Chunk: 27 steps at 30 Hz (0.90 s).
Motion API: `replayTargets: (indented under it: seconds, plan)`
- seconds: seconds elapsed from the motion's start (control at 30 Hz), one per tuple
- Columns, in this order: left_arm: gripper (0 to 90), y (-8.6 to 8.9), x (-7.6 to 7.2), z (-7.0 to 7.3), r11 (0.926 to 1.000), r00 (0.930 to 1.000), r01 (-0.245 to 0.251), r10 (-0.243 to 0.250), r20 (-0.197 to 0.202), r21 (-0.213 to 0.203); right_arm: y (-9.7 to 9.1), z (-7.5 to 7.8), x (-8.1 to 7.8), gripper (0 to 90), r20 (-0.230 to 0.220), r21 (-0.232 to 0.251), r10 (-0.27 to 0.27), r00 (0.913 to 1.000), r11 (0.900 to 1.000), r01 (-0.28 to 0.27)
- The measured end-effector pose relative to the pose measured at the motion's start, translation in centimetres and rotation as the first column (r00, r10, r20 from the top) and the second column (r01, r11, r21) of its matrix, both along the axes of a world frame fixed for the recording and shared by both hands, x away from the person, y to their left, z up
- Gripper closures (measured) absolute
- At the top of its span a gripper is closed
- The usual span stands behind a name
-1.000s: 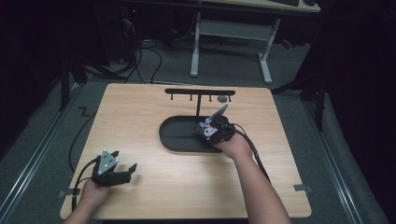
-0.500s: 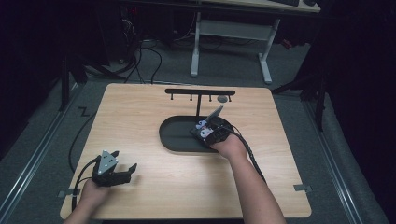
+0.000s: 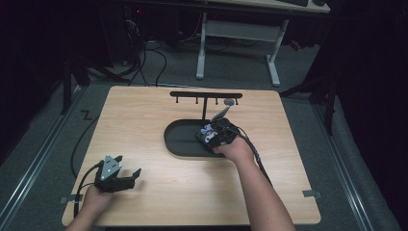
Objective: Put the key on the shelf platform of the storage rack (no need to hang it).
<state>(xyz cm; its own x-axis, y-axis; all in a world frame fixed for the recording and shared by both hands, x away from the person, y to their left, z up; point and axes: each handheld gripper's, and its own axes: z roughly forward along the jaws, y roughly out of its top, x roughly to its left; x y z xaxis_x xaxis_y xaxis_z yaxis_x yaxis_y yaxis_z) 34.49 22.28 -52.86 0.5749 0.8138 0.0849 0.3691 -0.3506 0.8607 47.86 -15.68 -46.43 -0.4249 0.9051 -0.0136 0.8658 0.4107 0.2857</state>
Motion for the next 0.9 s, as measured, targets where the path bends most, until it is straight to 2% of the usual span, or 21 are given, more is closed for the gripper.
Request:
replayTargets:
  seconds: [0.13, 0.27, 0.43, 0.7, 0.8, 0.9]
  plan:
    - [15.4, 0.0, 0.0, 0.0, 1.0000, 1.0000, 0.000, 0.000, 0.000, 0.001, -0.2, 1.3, -0.6, 24.5, 0.041, 0.012, 0.001, 0.9992, 0.9999, -0.002]
    - [15.4, -0.1, 0.0, 0.0, 1.0000, 1.0000, 0.000, 0.000, 0.002, 0.005, -0.4, 1.9, -1.2, 24.9, 0.074, 0.013, 0.021, 0.9970, 0.9997, -0.022]
    - [15.4, -0.1, 0.0, 0.0, 1.0000, 1.0000, -0.001, 0.001, 0.000, 0.007, -0.7, 2.1, -1.6, 24.9, 0.086, 0.023, 0.016, 0.9962, 0.9996, -0.018]
    - [15.4, -0.1, 0.0, 0.0, 0.9999, 1.0000, 0.000, 0.000, 0.000, 0.011, -1.6, 1.9, -2.2, 26.6, 0.078, 0.040, -0.006, 0.9969, 0.9992, 0.003]
    - [15.4, -0.1, 0.0, 0.0, 0.9999, 1.0000, 0.001, -0.001, -0.001, 0.013, -1.9, 2.1, -2.4, 27.4, 0.109, 0.035, -0.007, 0.9940, 0.9994, 0.003]
    - [15.4, -0.1, 0.0, 0.0, 0.9999, 1.0000, 0.002, -0.002, -0.001, 0.015, -2.1, 2.1, -2.7, 27.1, 0.115, 0.037, 0.000, 0.9934, 0.9993, -0.005]
